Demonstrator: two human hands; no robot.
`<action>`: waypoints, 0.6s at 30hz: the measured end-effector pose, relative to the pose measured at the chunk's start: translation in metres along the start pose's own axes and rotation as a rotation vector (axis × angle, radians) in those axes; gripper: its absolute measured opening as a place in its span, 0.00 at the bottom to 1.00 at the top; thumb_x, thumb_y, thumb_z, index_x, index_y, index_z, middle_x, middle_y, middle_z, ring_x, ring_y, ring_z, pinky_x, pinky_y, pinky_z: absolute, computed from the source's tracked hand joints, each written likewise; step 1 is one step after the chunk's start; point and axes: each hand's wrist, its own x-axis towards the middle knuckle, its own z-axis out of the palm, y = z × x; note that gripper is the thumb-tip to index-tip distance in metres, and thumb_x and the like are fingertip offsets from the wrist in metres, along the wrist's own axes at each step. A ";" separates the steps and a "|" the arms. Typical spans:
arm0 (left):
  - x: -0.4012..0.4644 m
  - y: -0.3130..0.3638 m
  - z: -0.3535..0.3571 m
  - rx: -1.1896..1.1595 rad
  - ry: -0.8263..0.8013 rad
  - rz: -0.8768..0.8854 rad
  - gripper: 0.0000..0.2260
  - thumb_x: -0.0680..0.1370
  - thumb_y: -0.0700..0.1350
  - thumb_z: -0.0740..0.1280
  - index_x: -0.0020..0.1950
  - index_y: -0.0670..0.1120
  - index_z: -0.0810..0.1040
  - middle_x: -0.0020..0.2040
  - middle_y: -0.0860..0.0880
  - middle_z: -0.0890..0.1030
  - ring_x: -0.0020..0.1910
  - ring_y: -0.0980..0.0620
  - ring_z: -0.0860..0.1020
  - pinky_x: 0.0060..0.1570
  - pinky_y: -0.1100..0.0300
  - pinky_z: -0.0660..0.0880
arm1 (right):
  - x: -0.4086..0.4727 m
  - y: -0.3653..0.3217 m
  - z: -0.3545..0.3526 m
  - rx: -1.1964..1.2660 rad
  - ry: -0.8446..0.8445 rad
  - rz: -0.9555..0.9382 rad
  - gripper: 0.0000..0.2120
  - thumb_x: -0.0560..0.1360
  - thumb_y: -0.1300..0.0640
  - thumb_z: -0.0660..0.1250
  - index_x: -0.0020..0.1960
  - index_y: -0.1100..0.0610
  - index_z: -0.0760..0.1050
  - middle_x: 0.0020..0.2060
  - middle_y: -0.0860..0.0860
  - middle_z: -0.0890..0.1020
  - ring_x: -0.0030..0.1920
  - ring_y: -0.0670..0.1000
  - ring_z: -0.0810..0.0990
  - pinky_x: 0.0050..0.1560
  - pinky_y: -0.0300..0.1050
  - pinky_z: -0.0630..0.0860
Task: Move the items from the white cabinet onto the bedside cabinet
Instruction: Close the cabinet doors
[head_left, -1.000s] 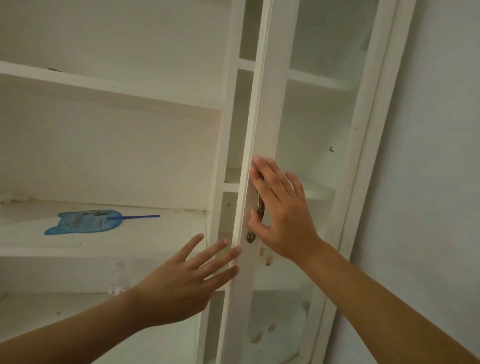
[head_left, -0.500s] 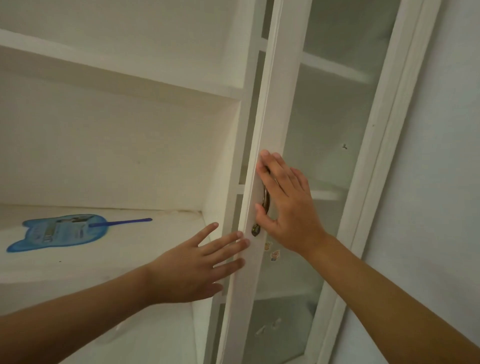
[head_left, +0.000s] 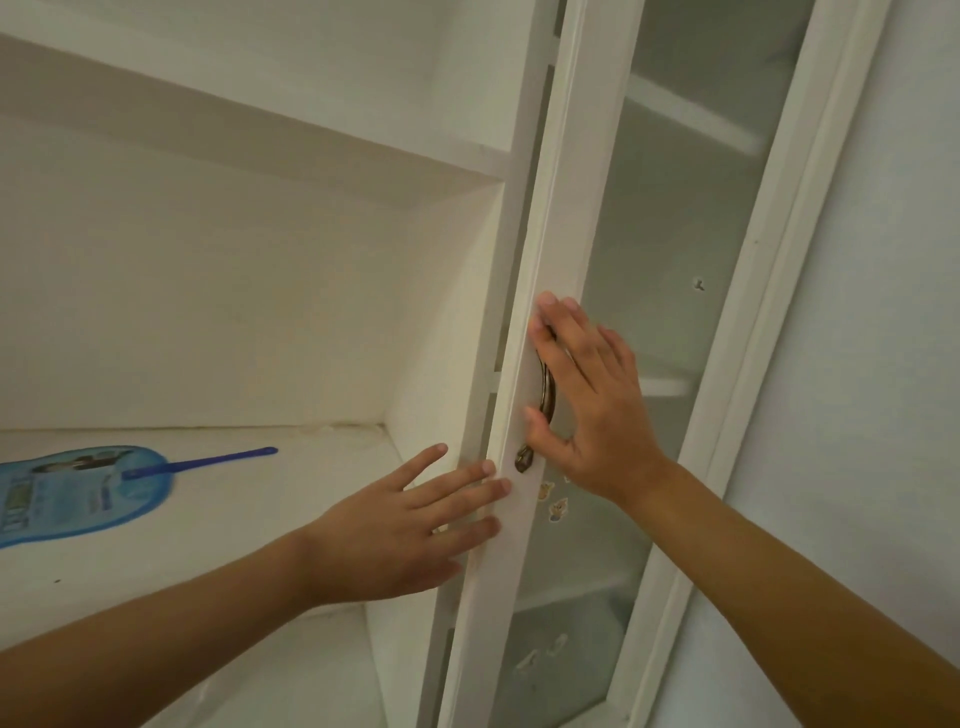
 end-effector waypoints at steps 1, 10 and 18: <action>0.000 -0.002 0.002 -0.003 0.011 0.005 0.24 0.84 0.57 0.61 0.79 0.51 0.68 0.84 0.44 0.57 0.83 0.43 0.50 0.79 0.38 0.50 | 0.001 0.001 0.003 -0.001 0.009 -0.004 0.35 0.77 0.53 0.69 0.80 0.63 0.62 0.81 0.58 0.61 0.82 0.58 0.57 0.75 0.67 0.62; 0.000 -0.011 0.023 -0.067 0.121 0.048 0.21 0.84 0.56 0.62 0.76 0.51 0.73 0.82 0.44 0.61 0.83 0.43 0.55 0.79 0.39 0.55 | 0.005 0.010 0.023 0.051 0.100 -0.049 0.33 0.77 0.51 0.64 0.77 0.67 0.65 0.78 0.64 0.65 0.80 0.63 0.60 0.72 0.69 0.65; 0.001 -0.020 0.037 -0.124 0.143 -0.008 0.19 0.83 0.58 0.64 0.70 0.51 0.78 0.79 0.45 0.68 0.82 0.45 0.60 0.77 0.39 0.59 | 0.015 0.019 0.053 0.080 0.140 -0.061 0.33 0.77 0.50 0.61 0.75 0.69 0.67 0.76 0.66 0.67 0.79 0.66 0.62 0.71 0.70 0.66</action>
